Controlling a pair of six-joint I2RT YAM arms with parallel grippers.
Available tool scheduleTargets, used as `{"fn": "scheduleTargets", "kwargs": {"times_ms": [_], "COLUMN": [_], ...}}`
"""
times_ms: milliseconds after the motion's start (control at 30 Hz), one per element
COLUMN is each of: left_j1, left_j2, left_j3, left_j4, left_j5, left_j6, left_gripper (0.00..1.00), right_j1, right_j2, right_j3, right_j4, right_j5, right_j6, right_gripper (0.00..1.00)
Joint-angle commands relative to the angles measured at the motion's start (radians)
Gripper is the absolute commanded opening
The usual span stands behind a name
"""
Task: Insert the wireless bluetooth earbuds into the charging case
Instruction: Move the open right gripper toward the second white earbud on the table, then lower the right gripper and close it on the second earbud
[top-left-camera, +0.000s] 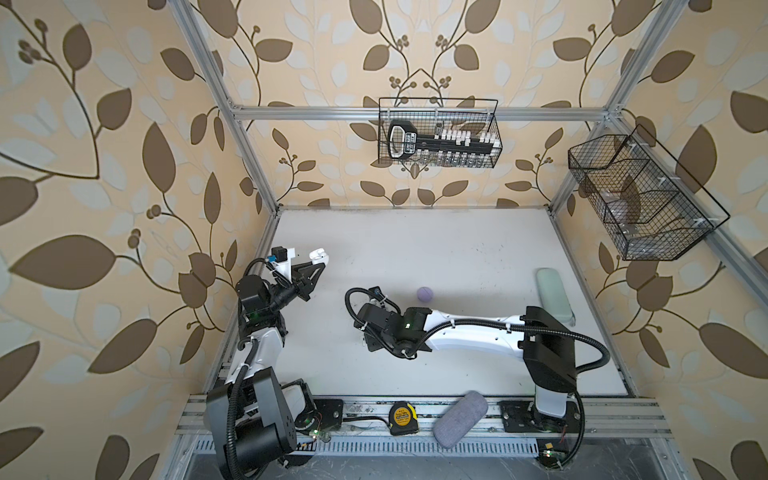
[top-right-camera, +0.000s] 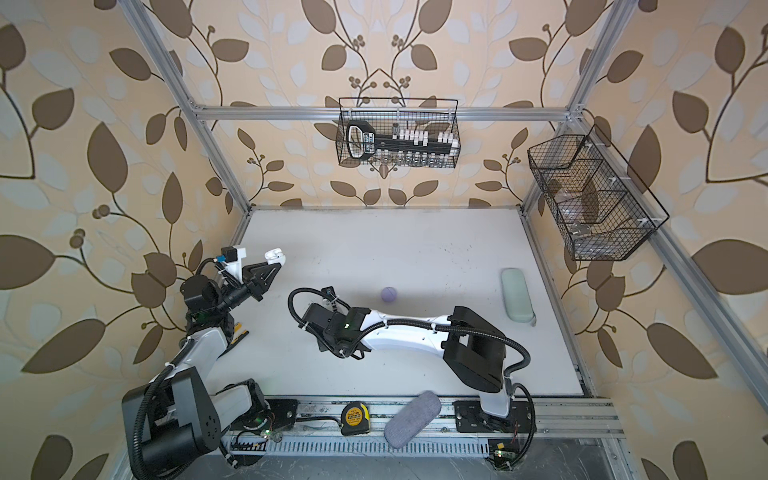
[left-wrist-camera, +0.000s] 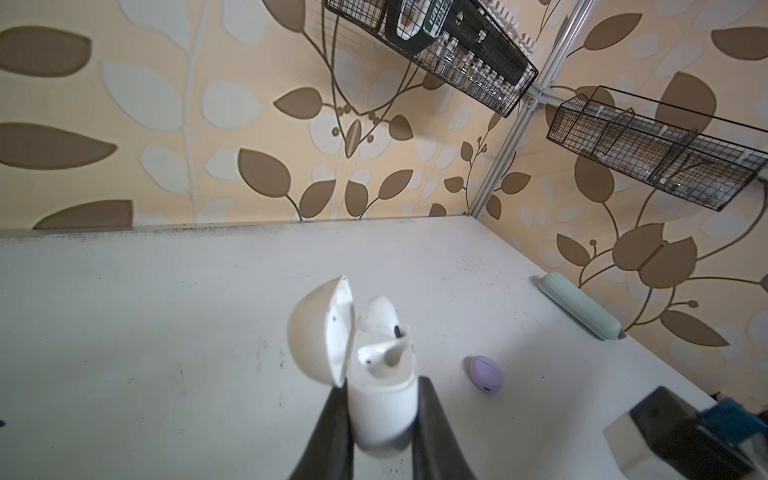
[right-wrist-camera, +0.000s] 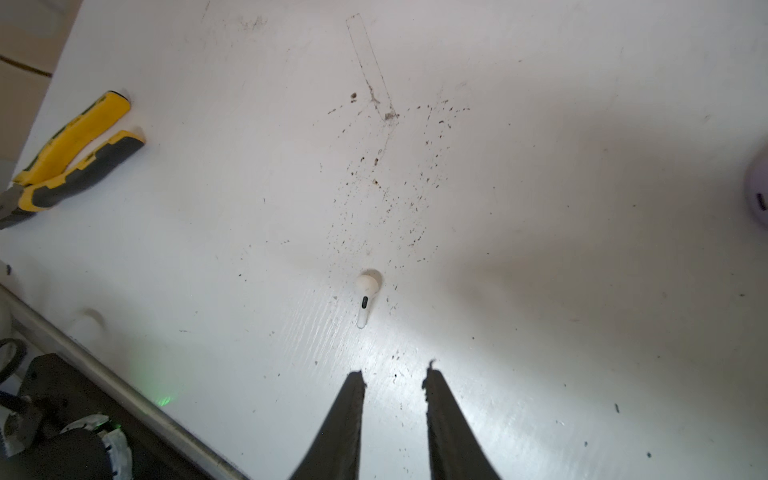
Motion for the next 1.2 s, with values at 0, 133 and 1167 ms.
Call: {"fn": "scheduleTargets", "kwargs": {"times_ms": [0, 133, 1167], "left_j1": [0.006, 0.006, 0.006], "left_j2": [-0.033, -0.082, -0.094], "left_j3": [-0.014, -0.023, -0.055], "left_j4": [0.038, -0.055, -0.076], "left_j5": [0.045, 0.042, 0.027], "left_j6": [0.014, 0.083, 0.098], "left_gripper": [0.01, 0.01, 0.03], "right_j1": [0.012, 0.014, -0.013], "right_j2": [0.072, 0.127, 0.311], "right_j3": [0.061, 0.109, 0.277], "right_j4": [-0.045, -0.052, -0.113], "right_j5": [-0.018, -0.037, -0.073], "right_j6": [0.003, -0.008, -0.036], "right_gripper": [0.27, 0.28, 0.35]}}
